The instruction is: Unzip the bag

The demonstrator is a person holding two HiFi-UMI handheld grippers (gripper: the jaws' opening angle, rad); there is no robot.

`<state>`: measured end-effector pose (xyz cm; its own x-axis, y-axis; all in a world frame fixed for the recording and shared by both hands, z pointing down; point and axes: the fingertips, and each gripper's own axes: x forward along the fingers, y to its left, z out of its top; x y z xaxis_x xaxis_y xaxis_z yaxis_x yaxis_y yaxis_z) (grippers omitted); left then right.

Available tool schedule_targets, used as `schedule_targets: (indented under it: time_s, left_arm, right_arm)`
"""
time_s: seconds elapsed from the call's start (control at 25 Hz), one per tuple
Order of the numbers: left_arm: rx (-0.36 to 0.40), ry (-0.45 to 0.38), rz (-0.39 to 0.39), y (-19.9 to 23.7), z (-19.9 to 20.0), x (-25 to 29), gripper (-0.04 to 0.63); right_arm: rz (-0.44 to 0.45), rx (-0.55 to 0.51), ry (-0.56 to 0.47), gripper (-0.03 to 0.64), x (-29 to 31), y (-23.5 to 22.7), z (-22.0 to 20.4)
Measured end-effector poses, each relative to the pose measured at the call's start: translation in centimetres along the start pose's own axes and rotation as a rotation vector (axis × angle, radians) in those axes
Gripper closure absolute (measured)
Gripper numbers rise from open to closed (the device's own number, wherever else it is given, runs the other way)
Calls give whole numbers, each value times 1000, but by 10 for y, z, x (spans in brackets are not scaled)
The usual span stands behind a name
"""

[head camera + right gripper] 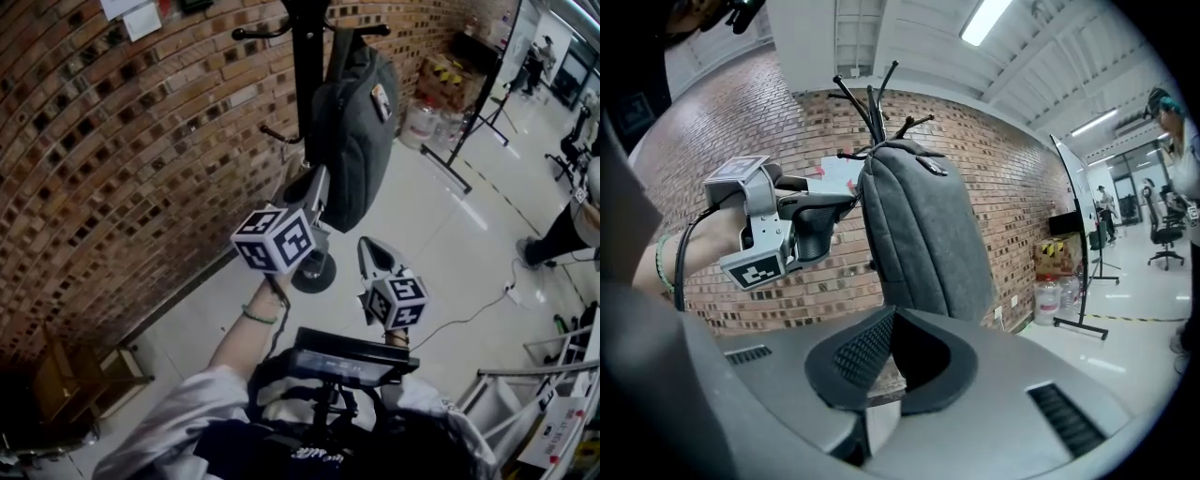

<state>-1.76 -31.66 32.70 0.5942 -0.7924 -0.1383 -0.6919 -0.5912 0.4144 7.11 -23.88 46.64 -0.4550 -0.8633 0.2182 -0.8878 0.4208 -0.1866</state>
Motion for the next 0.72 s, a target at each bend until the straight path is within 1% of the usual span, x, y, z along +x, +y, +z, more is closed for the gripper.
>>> schedule_targets:
  time_s: [0.28,0.72]
  left_arm:
    - [-1,21,15,5,-17,-4,592]
    - [62,66,43,9,-39,-10,592]
  right_arm:
    - [-3,6,8,620,-2,-2,-4]
    - [0,15,19,620,0,-2,-8]
